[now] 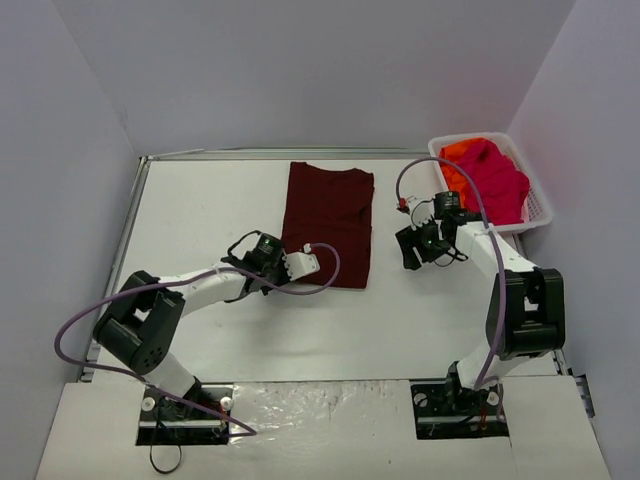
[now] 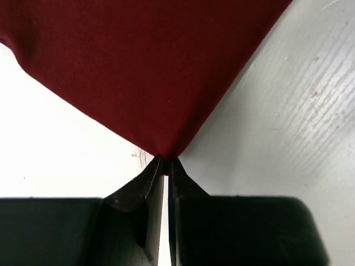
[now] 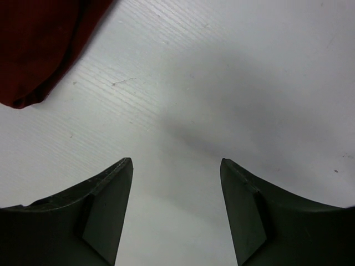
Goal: Fold and stack the t-shirts
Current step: Grab one side of the 2/3 rectangular tshirt with both arms
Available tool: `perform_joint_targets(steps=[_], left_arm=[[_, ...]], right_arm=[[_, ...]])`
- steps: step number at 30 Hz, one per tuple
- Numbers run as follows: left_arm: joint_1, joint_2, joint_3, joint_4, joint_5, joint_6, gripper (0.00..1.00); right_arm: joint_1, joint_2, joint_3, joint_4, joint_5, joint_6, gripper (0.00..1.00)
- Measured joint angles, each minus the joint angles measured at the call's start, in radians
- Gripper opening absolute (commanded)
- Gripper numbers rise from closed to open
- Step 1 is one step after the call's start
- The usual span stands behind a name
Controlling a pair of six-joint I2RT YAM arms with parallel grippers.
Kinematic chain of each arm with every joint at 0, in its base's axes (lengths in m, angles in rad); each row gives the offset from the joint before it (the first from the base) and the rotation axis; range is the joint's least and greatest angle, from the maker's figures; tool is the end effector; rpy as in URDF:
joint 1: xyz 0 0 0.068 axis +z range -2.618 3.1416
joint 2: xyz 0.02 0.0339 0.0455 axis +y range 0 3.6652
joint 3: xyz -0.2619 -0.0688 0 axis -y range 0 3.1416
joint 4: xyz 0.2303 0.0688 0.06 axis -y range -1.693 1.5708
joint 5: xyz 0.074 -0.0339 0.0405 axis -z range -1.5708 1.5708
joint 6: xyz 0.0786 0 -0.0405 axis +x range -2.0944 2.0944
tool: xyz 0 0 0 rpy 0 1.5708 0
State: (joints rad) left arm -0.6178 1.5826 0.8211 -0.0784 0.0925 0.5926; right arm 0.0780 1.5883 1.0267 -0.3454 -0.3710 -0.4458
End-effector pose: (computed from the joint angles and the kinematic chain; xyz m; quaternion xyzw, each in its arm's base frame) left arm 0.2671 -0.1987 0.1465 0.5444 0.7579 -0.0477 0.3564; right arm 0.3389 0.0551 0.1875 -0.2986 0.8820 0.1129 0.3467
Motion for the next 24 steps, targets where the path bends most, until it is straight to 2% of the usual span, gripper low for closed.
perform_joint_targets(steps=[5, 9, 13, 18, 21, 24], left_arm=[[0.029, -0.019, 0.015, -0.061, 0.066, -0.004, 0.02], [0.044, -0.02, 0.038, -0.107, 0.11, -0.006, 0.02], [0.059, -0.02, 0.056, -0.145, 0.145, -0.006, 0.02], [0.089, -0.02, 0.075, -0.2, 0.196, -0.01, 0.02], [0.114, -0.02, 0.09, -0.231, 0.232, -0.018, 0.02], [0.126, -0.016, 0.107, -0.253, 0.253, -0.025, 0.02]], right_arm=[[0.005, -0.039, 0.008, -0.032, -0.105, -0.054, 0.67], [0.037, -0.138, -0.038, -0.026, -0.175, -0.111, 0.68], [0.15, -0.283, -0.099, -0.015, -0.209, -0.193, 0.69], [0.283, -0.344, -0.226, 0.075, -0.151, -0.266, 0.68], [0.327, -0.386, -0.323, 0.13, -0.107, -0.293, 0.68], [0.362, -0.407, -0.347, 0.163, -0.087, -0.32, 0.66]])
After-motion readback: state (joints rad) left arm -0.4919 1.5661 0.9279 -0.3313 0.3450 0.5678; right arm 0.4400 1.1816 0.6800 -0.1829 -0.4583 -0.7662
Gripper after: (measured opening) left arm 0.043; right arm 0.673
